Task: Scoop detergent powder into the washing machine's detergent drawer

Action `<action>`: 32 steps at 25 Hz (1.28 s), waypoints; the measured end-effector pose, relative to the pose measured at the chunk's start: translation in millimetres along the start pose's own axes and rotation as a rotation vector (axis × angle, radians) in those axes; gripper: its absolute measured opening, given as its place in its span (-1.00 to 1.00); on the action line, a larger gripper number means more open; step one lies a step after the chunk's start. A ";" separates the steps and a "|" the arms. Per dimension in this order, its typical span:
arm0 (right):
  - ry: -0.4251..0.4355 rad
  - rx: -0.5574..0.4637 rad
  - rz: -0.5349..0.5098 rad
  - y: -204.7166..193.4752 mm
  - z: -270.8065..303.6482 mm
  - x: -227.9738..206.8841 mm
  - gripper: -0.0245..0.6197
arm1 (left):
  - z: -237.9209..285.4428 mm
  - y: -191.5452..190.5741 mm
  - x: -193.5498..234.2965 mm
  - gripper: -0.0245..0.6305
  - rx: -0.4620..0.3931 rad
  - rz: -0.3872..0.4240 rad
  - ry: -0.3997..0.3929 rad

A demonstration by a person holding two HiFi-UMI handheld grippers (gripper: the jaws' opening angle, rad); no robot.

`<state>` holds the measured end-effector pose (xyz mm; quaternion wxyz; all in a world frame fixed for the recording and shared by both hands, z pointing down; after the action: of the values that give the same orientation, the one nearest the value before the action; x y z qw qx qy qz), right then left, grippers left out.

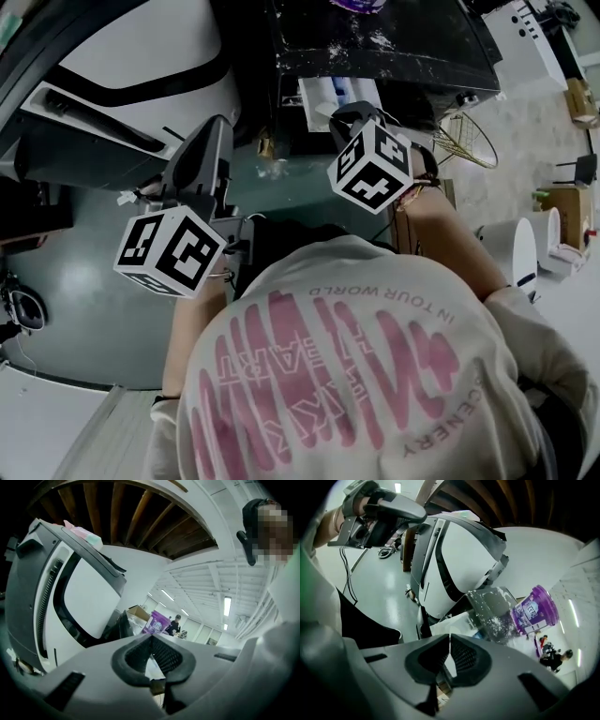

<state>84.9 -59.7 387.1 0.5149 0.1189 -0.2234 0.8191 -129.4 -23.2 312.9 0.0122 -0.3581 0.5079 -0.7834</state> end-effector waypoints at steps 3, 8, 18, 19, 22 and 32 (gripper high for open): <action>-0.025 -0.022 -0.054 -3.2 -2.1 3.2 -0.90 | -7.4 -6.9 -10.3 -0.92 -0.023 0.002 0.021; -0.073 -0.061 -0.122 -8.2 -4.2 6.6 -0.90 | -15.9 -17.6 -27.1 -0.92 -0.042 0.007 0.056; -0.101 -0.117 -0.170 -13.8 -7.3 8.0 -0.90 | -32.5 -29.0 -47.1 -0.92 -0.077 0.022 0.123; -0.105 -0.116 -0.174 -14.7 -7.2 8.0 -0.90 | -33.4 -30.2 -47.9 -0.92 -0.077 0.022 0.127; -0.128 -0.114 -0.196 -16.0 -8.2 8.1 -0.90 | -35.7 -31.5 -49.6 -0.92 -0.079 0.020 0.137; -0.191 -0.136 -0.233 -13.7 -13.6 5.2 -0.90 | -38.6 -32.0 -53.8 -0.92 -0.079 0.041 0.148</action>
<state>95.3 -43.9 380.8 0.5898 0.1861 -0.3109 0.7217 -100.4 43.3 300.3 -0.0232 -0.2889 0.5450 -0.7867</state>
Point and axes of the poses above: the fingertips, and each gripper's own axes: z forward along the fingers, x to its left, y out of its top, the point moved 7 cm from there along -z, backward along the fingers, and after that the axes turned 8 degrees about x, right-handed, at the moved point
